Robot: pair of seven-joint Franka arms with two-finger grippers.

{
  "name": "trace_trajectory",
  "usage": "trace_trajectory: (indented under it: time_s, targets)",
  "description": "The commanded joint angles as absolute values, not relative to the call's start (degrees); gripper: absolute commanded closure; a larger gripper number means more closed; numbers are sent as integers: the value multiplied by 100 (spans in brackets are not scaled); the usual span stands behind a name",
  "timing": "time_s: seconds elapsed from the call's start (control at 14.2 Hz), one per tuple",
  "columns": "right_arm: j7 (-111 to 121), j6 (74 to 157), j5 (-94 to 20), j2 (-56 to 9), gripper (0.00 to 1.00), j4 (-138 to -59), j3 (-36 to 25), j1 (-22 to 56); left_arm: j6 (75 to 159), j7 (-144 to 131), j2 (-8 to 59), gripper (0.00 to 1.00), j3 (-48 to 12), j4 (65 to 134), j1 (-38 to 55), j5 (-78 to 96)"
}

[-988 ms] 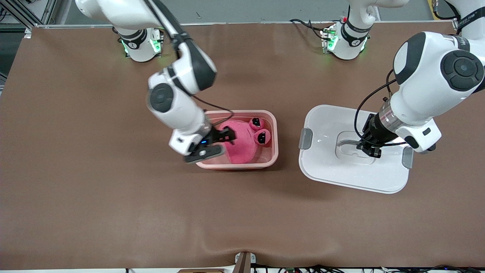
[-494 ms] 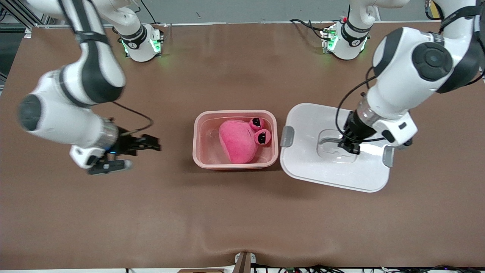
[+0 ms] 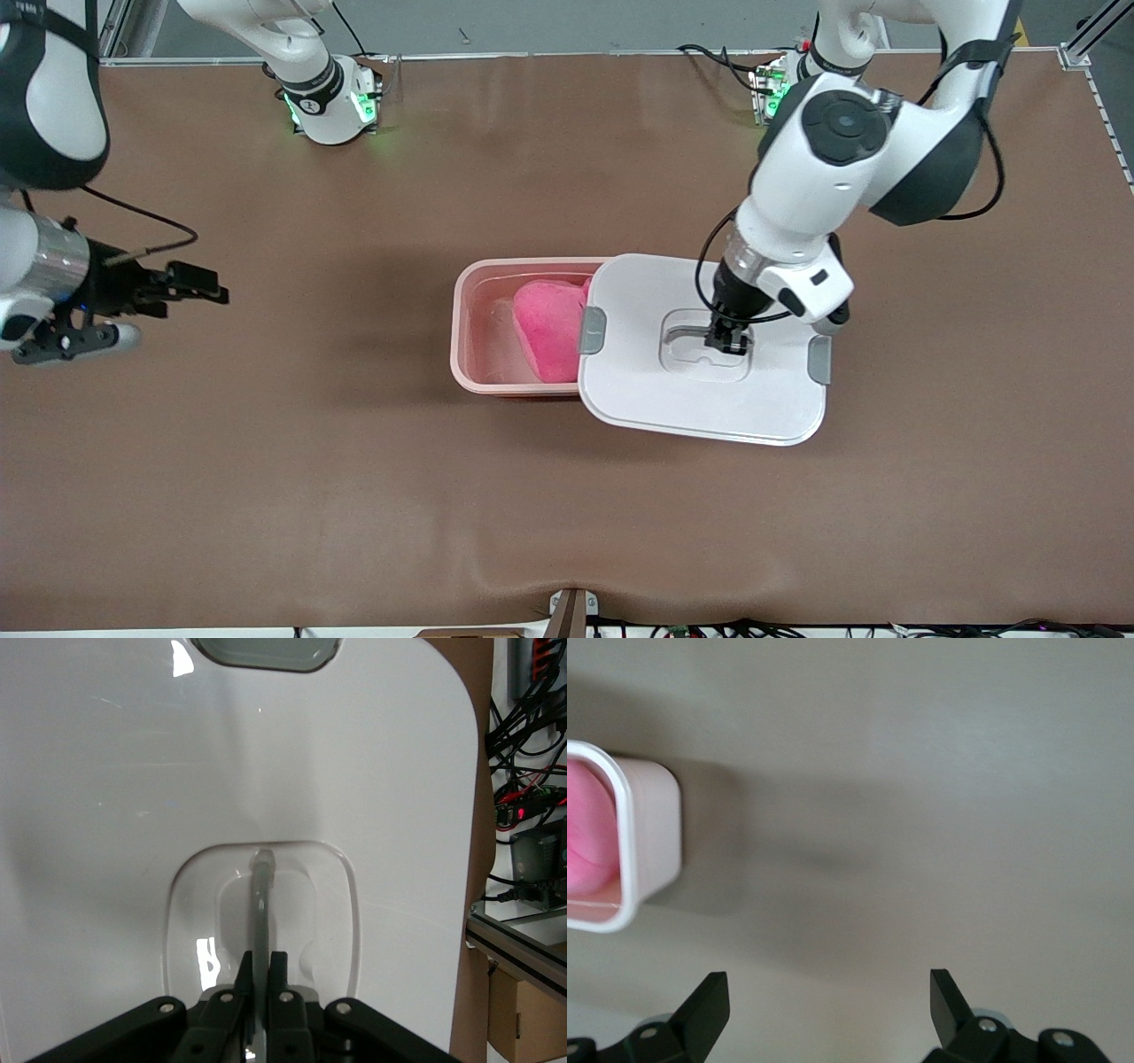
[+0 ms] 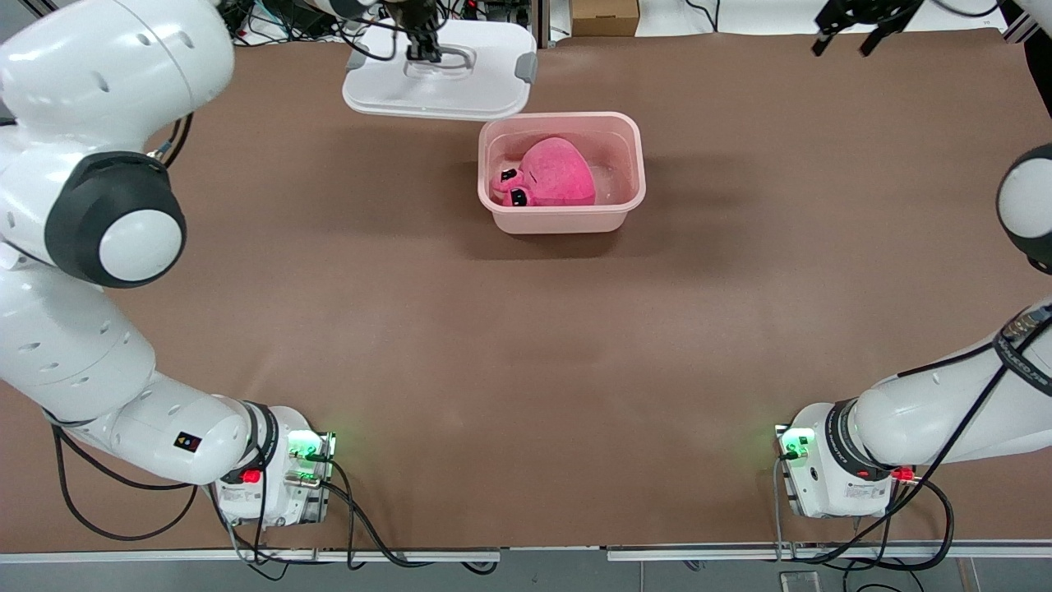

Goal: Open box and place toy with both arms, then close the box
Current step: 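Lower the lid onto the box with the left gripper while the right gripper retracts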

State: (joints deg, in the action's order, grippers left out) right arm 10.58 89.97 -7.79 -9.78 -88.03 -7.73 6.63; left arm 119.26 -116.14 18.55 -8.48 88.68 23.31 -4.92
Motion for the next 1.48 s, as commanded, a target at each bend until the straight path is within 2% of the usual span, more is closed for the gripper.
trace_trajectory:
  time_s: [0.0,0.42,0.99,1.41]
  targets:
    - [984,8834,-405,-511,0,-9009,-712,519,12067,-12302,2073,100,-826,8650,2636,-843]
    - [1055,8298,-185,-44,0,-9044,-694,-122,12155,-13498,2566,100,-817,8394,3234,-1353]
    - [589,7998,-158,193,0,-9009,-659,-71,12472,-14896,3023,100,-791,8244,3937,-1907]
    - [290,7726,-167,255,0,-8912,-299,-193,12823,-15177,3181,100,-765,8244,4157,-2048]
